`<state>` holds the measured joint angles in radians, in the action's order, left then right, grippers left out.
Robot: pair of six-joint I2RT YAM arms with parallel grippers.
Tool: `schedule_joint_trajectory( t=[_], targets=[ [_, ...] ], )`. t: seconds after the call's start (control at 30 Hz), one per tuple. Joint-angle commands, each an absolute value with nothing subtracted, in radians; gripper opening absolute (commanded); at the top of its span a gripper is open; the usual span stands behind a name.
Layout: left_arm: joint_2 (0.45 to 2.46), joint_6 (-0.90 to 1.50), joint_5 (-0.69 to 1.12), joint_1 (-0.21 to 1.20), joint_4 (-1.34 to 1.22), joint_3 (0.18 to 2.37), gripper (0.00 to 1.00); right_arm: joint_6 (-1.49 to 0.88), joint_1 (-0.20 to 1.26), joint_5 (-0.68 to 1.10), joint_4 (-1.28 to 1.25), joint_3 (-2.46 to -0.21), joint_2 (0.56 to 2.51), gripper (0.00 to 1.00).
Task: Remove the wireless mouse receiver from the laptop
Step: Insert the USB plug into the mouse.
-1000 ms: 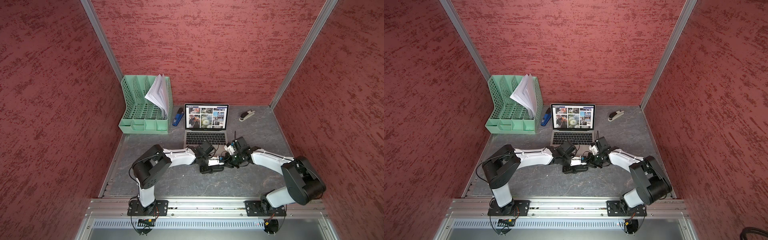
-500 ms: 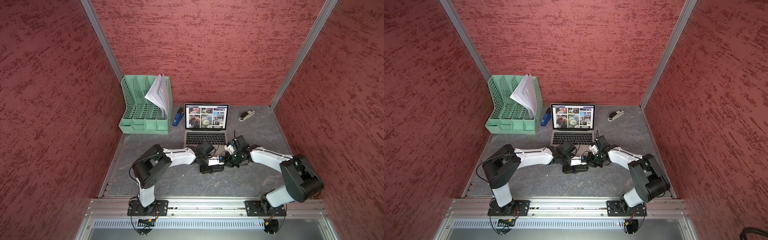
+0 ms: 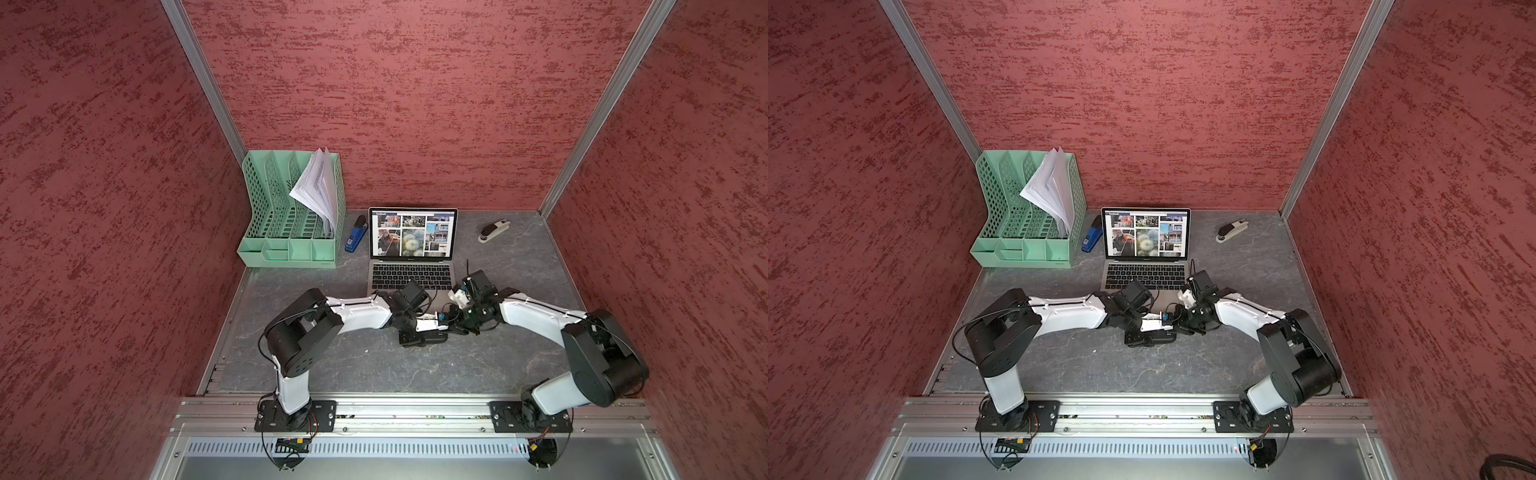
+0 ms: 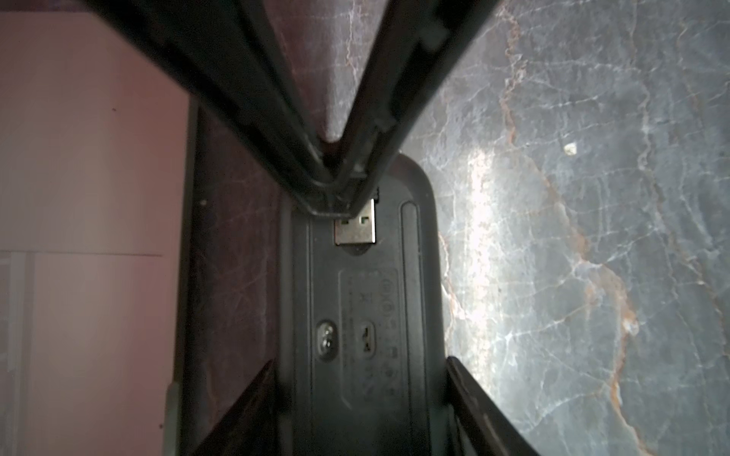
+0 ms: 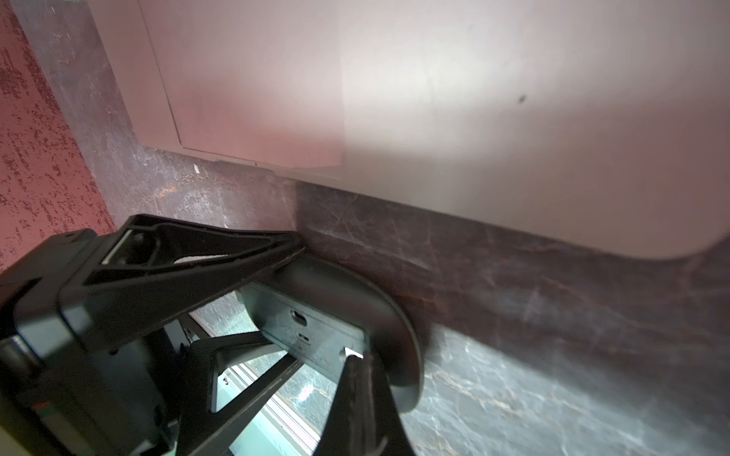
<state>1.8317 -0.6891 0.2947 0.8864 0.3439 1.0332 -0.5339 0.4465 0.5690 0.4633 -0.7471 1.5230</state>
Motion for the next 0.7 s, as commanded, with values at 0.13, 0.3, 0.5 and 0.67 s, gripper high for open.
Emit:
schedule_joint_trajectory(
  t=[0.13, 0.3, 0.5, 0.67],
  targets=[
    [1.882, -0.680, 0.292, 0.892, 0.379, 1.030, 0.42, -0.520, 0.512, 0.490, 0.542, -0.760, 1.578, 0.00],
    [1.884, -0.678, 0.292, 0.892, 0.379, 1.031, 0.42, -0.526, 0.520, 0.521, 0.537, -0.775, 1.544, 0.00],
    [1.884, -0.680, 0.295, 0.889, 0.378, 1.030, 0.42, -0.527, 0.521, 0.567, 0.559, -0.807, 1.482, 0.00],
    [1.886, -0.680, 0.295, 0.889, 0.374, 1.030, 0.42, -0.525, 0.524, 0.598, 0.573, -0.825, 1.461, 0.00]
  ],
)
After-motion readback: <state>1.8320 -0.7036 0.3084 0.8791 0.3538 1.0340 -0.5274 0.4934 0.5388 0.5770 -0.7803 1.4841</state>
